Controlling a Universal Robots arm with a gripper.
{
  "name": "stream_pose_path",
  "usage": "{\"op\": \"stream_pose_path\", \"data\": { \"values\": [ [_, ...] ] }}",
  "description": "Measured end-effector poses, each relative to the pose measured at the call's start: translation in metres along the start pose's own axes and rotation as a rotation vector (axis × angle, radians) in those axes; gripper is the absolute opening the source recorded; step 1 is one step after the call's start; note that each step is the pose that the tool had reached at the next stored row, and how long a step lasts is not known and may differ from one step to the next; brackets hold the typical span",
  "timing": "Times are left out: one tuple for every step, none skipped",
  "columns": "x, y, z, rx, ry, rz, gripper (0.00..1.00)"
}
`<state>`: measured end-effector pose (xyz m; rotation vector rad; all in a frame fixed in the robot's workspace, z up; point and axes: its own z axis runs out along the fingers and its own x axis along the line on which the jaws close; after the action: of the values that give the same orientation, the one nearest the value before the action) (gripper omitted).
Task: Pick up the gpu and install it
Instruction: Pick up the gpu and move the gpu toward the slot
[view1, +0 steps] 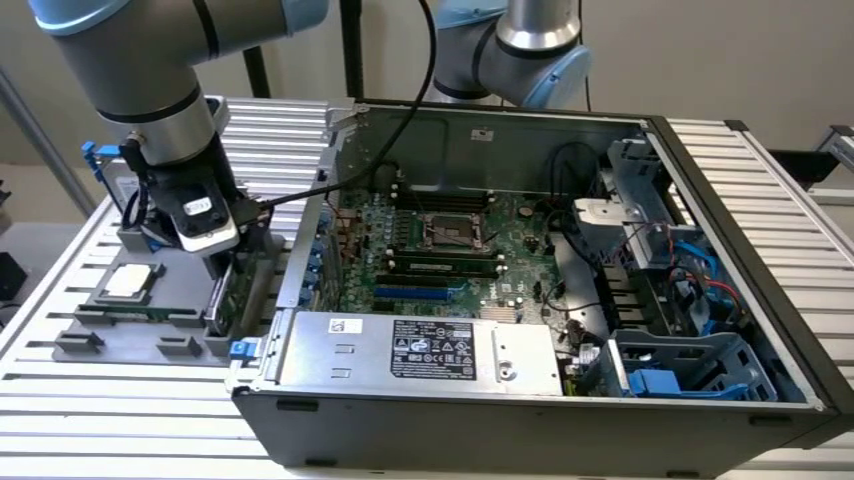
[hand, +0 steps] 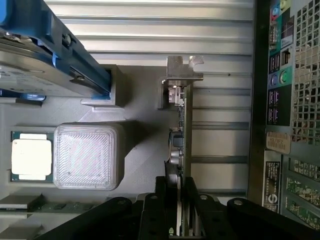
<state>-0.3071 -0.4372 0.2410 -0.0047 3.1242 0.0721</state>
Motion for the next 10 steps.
{"op": "stream_pose_path", "data": {
  "values": [
    [0.0000,0.0000,0.0000,0.0000,0.0000,0.000,0.00],
    [0.0000,0.0000,0.0000,0.0000,0.0000,0.000,0.00],
    [0.0000,0.0000,0.0000,0.0000,0.0000,0.000,0.00],
    [0.0000,0.0000,0.0000,0.0000,0.0000,0.000,0.00],
    [0.0000,0.0000,0.0000,0.0000,0.0000,0.000,0.00],
    [0.0000,0.0000,0.0000,0.0000,0.0000,0.000,0.00],
    [0.0000,0.0000,0.0000,0.0000,0.0000,0.000,0.00],
    [0.0000,0.0000,0.0000,0.0000,0.0000,0.000,0.00],
    [0.0000,0.0000,-0.0005,0.0000,0.0000,0.000,0.00],
    [0.0000,0.0000,-0.0016,0.0002,0.0003,0.000,0.00]
  ]
}}
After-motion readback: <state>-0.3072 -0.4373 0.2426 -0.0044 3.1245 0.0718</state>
